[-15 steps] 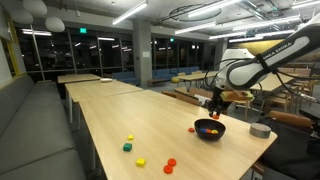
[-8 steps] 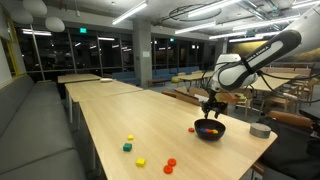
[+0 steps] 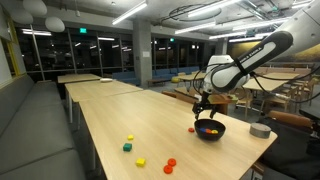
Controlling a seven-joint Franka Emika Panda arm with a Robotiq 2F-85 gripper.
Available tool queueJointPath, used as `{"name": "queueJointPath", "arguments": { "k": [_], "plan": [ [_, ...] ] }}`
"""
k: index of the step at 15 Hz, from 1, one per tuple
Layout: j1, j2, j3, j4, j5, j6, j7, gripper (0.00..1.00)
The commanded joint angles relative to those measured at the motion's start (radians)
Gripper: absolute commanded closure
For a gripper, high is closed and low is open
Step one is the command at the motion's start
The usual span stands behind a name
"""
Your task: Pick up the orange objects from the table and put them in the bowl
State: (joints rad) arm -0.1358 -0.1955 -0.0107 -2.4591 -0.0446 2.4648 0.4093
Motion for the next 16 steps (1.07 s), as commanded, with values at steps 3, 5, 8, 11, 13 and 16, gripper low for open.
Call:
{"name": "queueJointPath", "arguments": {
  "k": [3, 5, 8, 11, 13, 16],
  "plan": [
    [0.123, 0.0, 0.1, 0.0, 0.031, -0.012, 0.011, 0.0],
    [0.164, 0.016, 0.142, 0.003, 0.026, -0.014, 0.022, 0.0],
    [0.243, 0.049, 0.2, 0.01, 0.032, -0.037, -0.041, 0.0],
    [0.308, 0.091, 0.24, 0.025, 0.04, -0.075, -0.107, 0.0],
    [0.34, 0.108, 0.255, 0.027, 0.041, -0.099, -0.172, 0.0],
    [0.366, 0.127, 0.257, 0.041, 0.035, -0.145, -0.309, 0.0]
  ]
}}
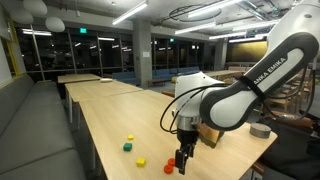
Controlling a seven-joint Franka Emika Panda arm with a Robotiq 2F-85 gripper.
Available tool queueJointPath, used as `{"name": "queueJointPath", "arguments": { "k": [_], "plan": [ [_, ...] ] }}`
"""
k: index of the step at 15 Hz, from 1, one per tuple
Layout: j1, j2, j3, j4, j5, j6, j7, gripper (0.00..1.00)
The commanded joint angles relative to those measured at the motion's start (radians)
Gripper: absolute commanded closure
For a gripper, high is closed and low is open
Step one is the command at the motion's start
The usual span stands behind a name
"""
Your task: Pick up the orange objects from the table and put them in the bowl
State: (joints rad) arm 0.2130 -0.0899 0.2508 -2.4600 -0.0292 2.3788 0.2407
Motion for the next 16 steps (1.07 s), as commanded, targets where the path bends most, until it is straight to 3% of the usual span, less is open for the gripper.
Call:
{"name": "queueJointPath", "arguments": {
  "k": [1, 10, 16],
  "plan": [
    [0.02, 0.027, -0.007, 0.052, 0.013, -0.078, -0.193, 0.0],
    [-0.014, 0.056, -0.069, 0.17, -0.083, -0.272, -0.717, 0.0],
    [-0.05, 0.09, -0.109, 0.158, -0.209, -0.141, -1.023, 0.0]
  ]
}}
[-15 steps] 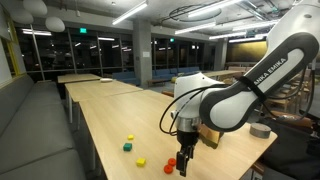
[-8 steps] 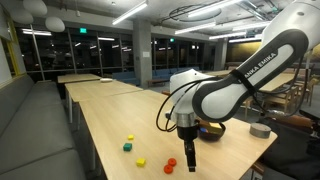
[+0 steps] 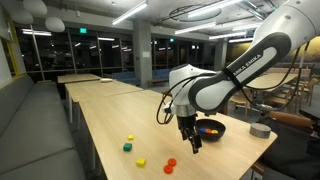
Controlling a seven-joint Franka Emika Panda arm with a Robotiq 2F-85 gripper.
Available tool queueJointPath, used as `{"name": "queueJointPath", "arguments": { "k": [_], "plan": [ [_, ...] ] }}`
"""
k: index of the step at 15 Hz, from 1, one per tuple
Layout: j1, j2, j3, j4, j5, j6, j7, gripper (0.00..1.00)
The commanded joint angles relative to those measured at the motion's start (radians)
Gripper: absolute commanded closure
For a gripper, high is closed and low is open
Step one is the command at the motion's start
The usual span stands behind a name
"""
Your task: Pick up the orange objects from the table and put them in the bowl
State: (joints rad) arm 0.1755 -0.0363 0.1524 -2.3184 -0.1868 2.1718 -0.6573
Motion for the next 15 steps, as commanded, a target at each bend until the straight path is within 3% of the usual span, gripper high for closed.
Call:
{"name": "queueJointPath", "arguments": {
  "k": [1, 8, 15],
  "plan": [
    [-0.015, 0.047, -0.011, 0.017, -0.062, 0.093, -0.166, 0.0],
    [-0.011, 0.131, 0.021, 0.051, -0.001, 0.185, -0.303, 0.0],
    [-0.02, 0.149, 0.057, 0.033, 0.132, 0.252, -0.409, 0.0]
  ]
}}
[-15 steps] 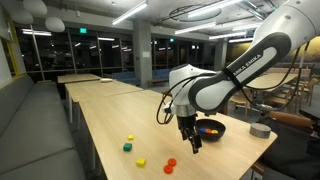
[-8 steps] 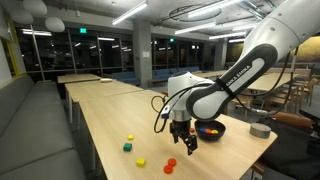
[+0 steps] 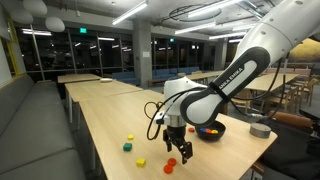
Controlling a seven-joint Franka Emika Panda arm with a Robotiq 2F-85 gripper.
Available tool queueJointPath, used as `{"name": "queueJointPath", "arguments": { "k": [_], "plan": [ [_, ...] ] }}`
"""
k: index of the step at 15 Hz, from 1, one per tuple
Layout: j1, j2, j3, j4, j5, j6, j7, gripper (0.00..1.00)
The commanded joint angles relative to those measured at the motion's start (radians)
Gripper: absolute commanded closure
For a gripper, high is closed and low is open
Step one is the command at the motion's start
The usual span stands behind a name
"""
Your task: Pick up the orange objects from the table and put them in the bowl
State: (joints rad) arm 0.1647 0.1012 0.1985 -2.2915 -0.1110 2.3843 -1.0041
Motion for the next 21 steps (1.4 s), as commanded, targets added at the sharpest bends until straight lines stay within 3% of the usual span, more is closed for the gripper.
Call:
{"name": "queueJointPath", "arguments": {
  "k": [1, 11, 21],
  "plan": [
    [-0.009, 0.012, 0.012, 0.004, 0.07, 0.046, -0.077, 0.0],
    [-0.016, 0.024, 0.01, -0.04, 0.088, 0.132, -0.132, 0.0],
    [-0.022, 0.082, 0.015, 0.006, 0.083, 0.098, -0.126, 0.0]
  ]
}}
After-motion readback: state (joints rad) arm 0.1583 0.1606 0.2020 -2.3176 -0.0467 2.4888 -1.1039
